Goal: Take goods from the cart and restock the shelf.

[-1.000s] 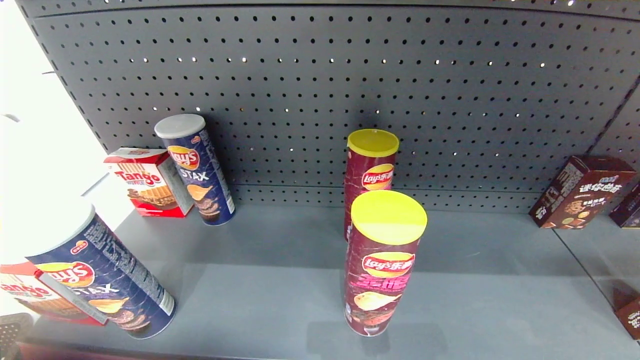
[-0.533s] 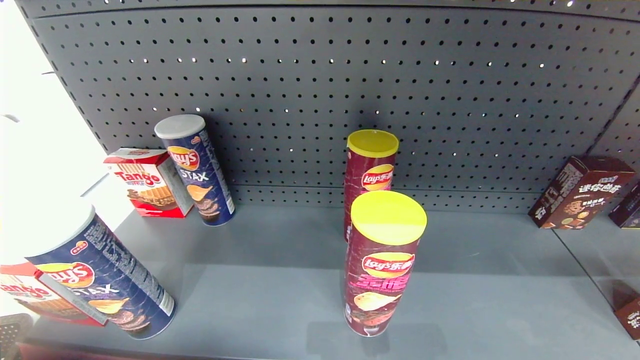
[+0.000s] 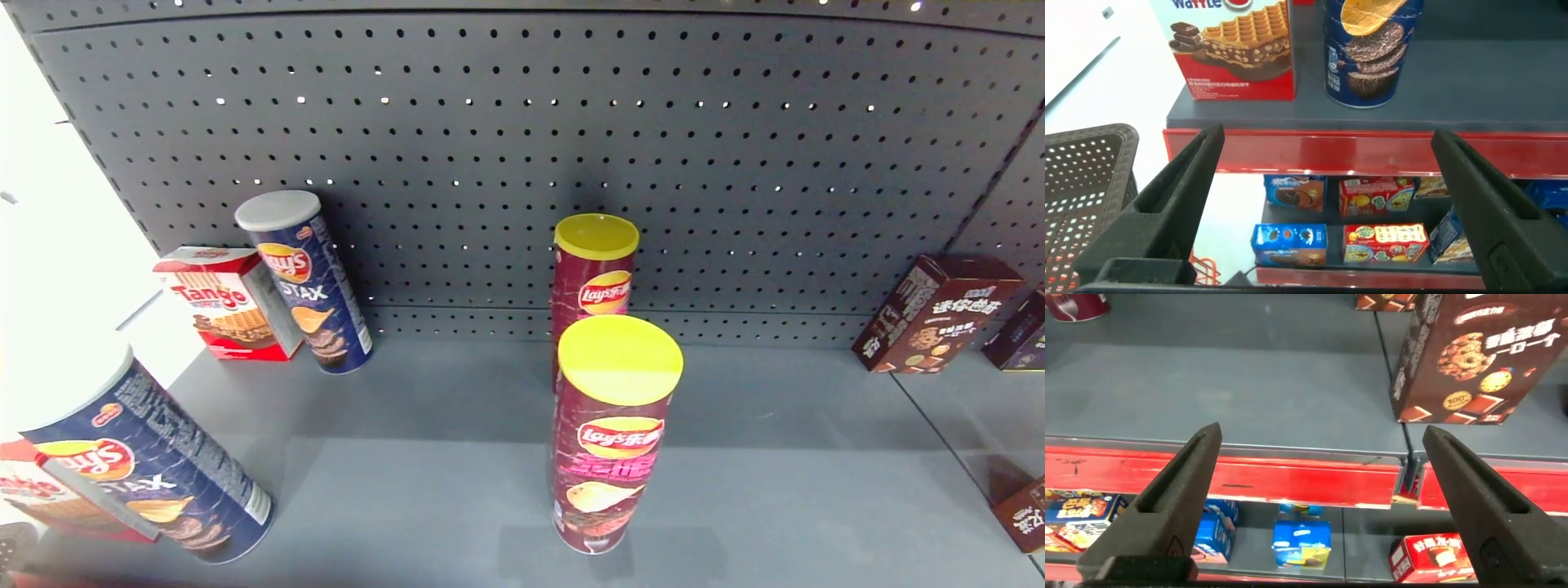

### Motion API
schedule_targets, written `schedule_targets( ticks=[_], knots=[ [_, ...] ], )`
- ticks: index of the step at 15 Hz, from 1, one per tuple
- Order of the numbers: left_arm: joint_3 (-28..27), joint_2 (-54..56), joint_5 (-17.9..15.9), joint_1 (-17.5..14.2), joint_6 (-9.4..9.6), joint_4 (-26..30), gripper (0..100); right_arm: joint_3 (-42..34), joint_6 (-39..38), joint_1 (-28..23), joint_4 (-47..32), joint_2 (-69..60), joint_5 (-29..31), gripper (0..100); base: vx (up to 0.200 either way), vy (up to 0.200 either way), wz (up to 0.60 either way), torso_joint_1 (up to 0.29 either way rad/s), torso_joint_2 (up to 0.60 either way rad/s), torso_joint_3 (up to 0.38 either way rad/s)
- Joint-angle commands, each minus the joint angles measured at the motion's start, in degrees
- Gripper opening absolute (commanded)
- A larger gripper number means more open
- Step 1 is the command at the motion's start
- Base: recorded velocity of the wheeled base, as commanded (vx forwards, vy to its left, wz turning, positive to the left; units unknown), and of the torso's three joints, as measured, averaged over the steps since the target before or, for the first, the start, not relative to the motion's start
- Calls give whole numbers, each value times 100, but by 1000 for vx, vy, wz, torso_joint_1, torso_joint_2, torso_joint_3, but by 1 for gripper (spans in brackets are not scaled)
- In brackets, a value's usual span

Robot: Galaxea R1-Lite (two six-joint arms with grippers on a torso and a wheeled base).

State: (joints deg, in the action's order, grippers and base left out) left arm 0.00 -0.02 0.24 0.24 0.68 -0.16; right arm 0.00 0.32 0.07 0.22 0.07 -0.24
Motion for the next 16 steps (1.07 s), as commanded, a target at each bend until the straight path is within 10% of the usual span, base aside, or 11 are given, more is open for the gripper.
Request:
schedule_targets(
  ticks=[1, 16],
  knots=[
    [0, 2, 20, -7, -7, -2, 100, 0, 3, 1, -4, 1, -2, 100, 0, 0, 0, 0, 0, 0],
    [0, 2, 20, -7, -7, -11, 100, 0, 3, 1, -4, 1, -2, 100, -27, 0, 0, 1, 0, 1]
  ],
)
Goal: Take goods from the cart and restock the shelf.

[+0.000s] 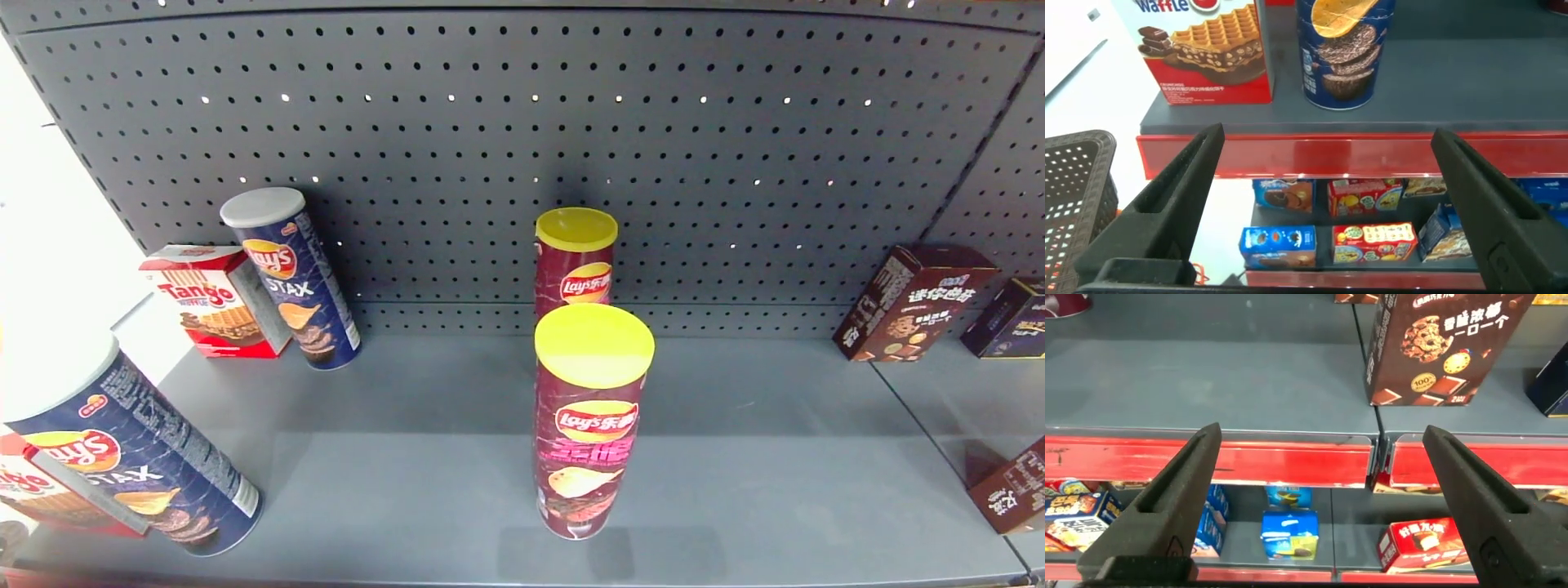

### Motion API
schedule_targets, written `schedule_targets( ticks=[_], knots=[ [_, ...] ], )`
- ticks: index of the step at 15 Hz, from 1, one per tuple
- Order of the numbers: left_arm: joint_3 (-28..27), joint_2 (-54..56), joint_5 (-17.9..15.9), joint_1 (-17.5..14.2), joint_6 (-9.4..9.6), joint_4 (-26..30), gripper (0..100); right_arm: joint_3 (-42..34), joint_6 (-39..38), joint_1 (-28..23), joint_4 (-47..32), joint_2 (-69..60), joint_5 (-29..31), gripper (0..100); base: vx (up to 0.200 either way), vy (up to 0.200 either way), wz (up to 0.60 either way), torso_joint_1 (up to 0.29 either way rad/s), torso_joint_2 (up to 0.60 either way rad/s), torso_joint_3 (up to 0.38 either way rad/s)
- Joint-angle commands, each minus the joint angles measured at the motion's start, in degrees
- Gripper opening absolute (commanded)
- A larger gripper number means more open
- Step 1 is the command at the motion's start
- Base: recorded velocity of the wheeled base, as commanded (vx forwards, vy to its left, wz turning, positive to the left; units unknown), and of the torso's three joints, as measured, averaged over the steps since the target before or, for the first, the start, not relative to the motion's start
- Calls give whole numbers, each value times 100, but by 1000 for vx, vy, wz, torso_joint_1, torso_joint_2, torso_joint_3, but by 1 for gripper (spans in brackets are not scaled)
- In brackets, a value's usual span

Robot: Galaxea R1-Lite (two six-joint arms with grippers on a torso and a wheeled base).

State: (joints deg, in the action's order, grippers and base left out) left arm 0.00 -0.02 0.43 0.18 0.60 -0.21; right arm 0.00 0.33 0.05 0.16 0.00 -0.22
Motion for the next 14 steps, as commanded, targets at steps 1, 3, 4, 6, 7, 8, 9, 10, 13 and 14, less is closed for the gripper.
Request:
schedule_targets(
  ticks=[1, 3, 4, 6, 7, 8, 9, 10, 13, 14],
  knots=[
    [0, 2, 1, -1, 2, -6, 100, 0, 2, 4, 2, 9, -4, 100, 0, 0, 0, 0, 0, 0],
    [0, 2, 10, -1, 2, 3, 100, 0, 2, 4, 2, 9, -4, 100, 0, 0, 0, 0, 0, 0],
    [0, 2, 19, -1, 2, 3, 100, 0, 2, 4, 2, 9, -4, 100, -200, 0, 0, -2, 2, 2],
    [0, 2, 1, -1, -7, 3, 100, 0, 2, 4, 2, 9, -4, 100, -200, 0, 0, 12, 7, 5],
    [0, 2, 1, -1, -7, -6, 100, 0, 2, 4, 2, 9, -4, 100, 0, 0, 0, 0, 0, 0],
    [0, 2, 1, -1, -7, -6, 100, 0, 2, 4, 2, 9, -4, 100, 0, 0, 0, 0, 0, 0],
    [0, 2, 1, -1, -7, -6, 100, 0, 2, 4, 2, 9, -4, 100, 0, 0, 0, 0, 0, 0],
    [0, 2, 1, -1, -16, 3, 100, 0, 2, 4, 2, 9, -4, 100, 0, 0, 0, 0, 0, 0],
    [0, 2, 10, -1, -16, 3, 100, 0, 2, 4, 2, 9, -4, 100, 0, 0, 0, 0, 0, 0],
    [0, 2, 1, -1, -16, -6, 100, 0, 2, 4, 2, 9, -4, 100, 0, 0, 0, 0, 0, 0]
  ],
)
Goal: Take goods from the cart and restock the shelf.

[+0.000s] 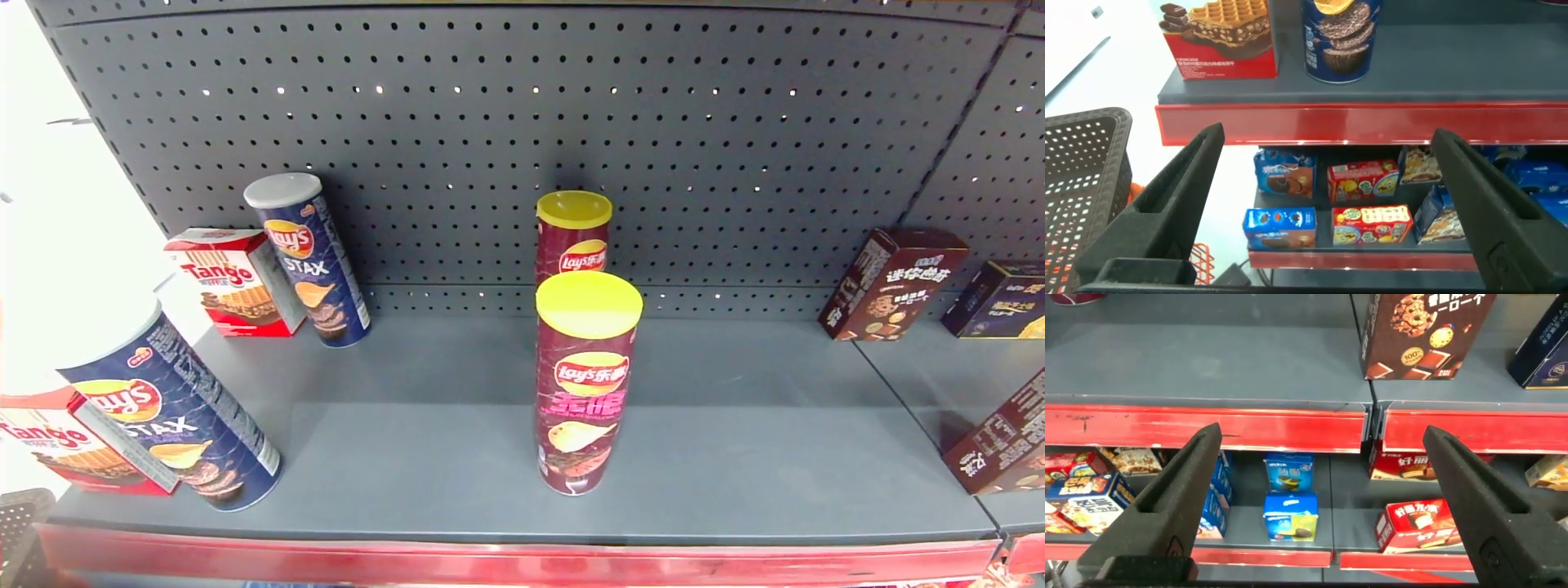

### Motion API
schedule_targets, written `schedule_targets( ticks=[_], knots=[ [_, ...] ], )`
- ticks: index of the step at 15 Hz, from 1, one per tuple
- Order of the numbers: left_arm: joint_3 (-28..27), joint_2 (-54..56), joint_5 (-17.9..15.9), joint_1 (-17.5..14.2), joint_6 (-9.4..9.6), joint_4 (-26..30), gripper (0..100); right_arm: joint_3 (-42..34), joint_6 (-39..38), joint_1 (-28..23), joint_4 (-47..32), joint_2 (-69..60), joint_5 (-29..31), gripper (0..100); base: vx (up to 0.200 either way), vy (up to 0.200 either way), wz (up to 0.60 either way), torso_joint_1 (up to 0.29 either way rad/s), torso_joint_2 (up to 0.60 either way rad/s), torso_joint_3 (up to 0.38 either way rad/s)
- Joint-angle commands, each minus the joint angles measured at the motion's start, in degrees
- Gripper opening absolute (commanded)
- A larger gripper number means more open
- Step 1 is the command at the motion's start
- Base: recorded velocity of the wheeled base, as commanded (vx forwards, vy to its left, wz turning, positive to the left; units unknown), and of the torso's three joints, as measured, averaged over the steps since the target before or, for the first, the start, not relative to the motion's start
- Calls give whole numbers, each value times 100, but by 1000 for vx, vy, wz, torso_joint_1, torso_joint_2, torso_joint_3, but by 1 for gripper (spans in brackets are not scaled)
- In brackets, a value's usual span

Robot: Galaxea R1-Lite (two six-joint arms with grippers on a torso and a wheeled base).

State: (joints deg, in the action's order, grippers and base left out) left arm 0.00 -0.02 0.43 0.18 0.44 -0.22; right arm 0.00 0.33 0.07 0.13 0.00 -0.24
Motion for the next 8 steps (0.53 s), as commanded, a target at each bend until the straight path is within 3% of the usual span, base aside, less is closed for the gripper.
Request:
schedule_targets(
  ticks=[1, 8],
  knots=[
    [0, 2, 1, -1, 9, -4, 100, 0, 2, 1, 4, 9, -2, 100, 0, 0, 0, 0, 0, 0],
    [0, 2, 1, -1, 9, -4, 100, 0, 11, 1, 4, 9, -11, 100, 0, 0, 0, 0, 0, 0]
  ],
)
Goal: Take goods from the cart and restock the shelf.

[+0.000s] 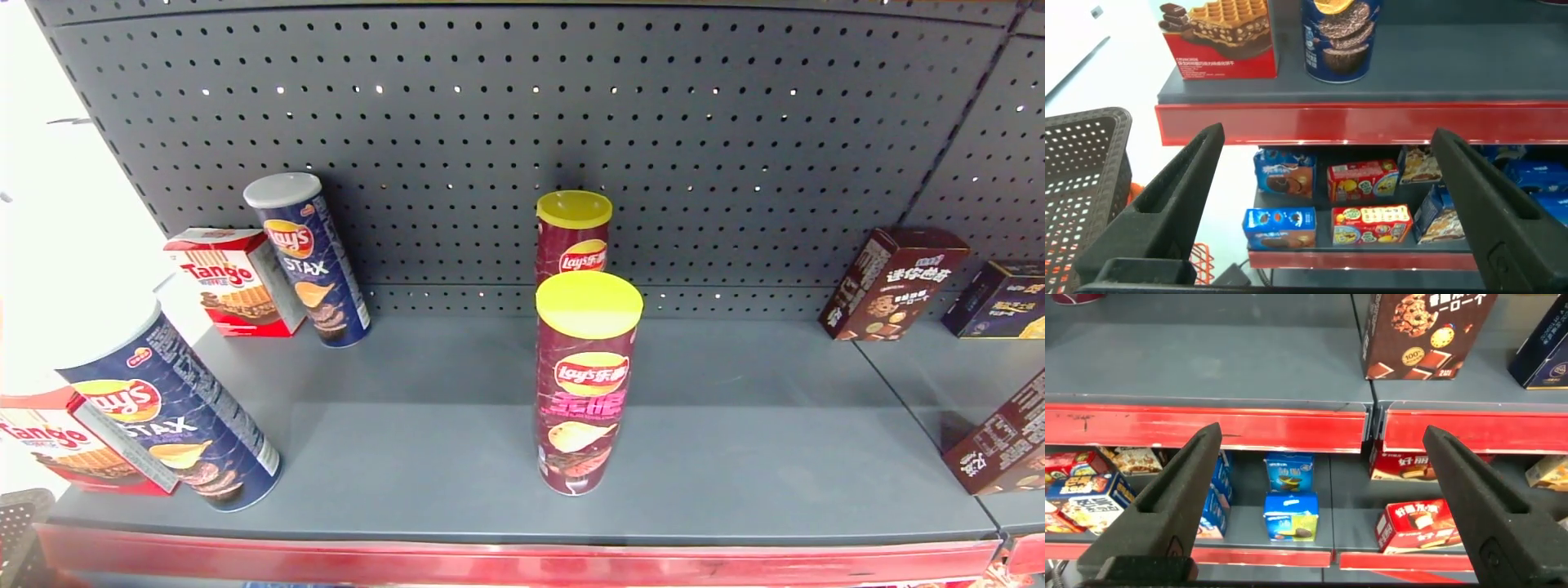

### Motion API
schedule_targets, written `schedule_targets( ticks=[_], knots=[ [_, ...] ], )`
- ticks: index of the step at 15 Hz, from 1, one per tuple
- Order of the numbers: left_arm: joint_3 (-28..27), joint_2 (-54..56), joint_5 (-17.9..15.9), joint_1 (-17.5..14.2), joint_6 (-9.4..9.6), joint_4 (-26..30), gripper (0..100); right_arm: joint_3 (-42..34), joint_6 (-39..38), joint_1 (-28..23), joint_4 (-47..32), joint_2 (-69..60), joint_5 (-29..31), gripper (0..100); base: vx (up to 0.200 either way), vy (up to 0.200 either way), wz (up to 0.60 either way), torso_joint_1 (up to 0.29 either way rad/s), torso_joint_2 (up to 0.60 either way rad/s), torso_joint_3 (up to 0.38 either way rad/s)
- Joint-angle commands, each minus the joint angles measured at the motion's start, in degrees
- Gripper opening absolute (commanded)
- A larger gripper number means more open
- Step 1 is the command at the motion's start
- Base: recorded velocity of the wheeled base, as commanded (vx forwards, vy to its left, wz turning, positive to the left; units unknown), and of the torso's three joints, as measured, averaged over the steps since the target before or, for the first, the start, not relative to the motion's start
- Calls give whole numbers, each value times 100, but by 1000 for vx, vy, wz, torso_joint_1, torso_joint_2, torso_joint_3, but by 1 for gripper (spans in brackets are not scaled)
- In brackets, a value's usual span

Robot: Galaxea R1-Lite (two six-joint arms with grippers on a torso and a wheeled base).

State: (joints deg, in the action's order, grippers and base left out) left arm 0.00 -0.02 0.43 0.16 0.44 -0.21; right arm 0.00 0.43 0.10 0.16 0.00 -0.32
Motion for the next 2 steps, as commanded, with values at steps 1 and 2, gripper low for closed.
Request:
schedule_targets(
  ticks=[1, 2],
  knots=[
    [0, 2, 1, 2, 0, 3, 100, 0, 1, -1, 2, 9, -3, 100, 0, 0, 0, 0, 0, 0],
    [0, 2, 1, 2, 0, -6, 100, 0, -8, -1, 2, 9, 5, 100, 0, 0, 0, 0, 0, 0]
  ],
)
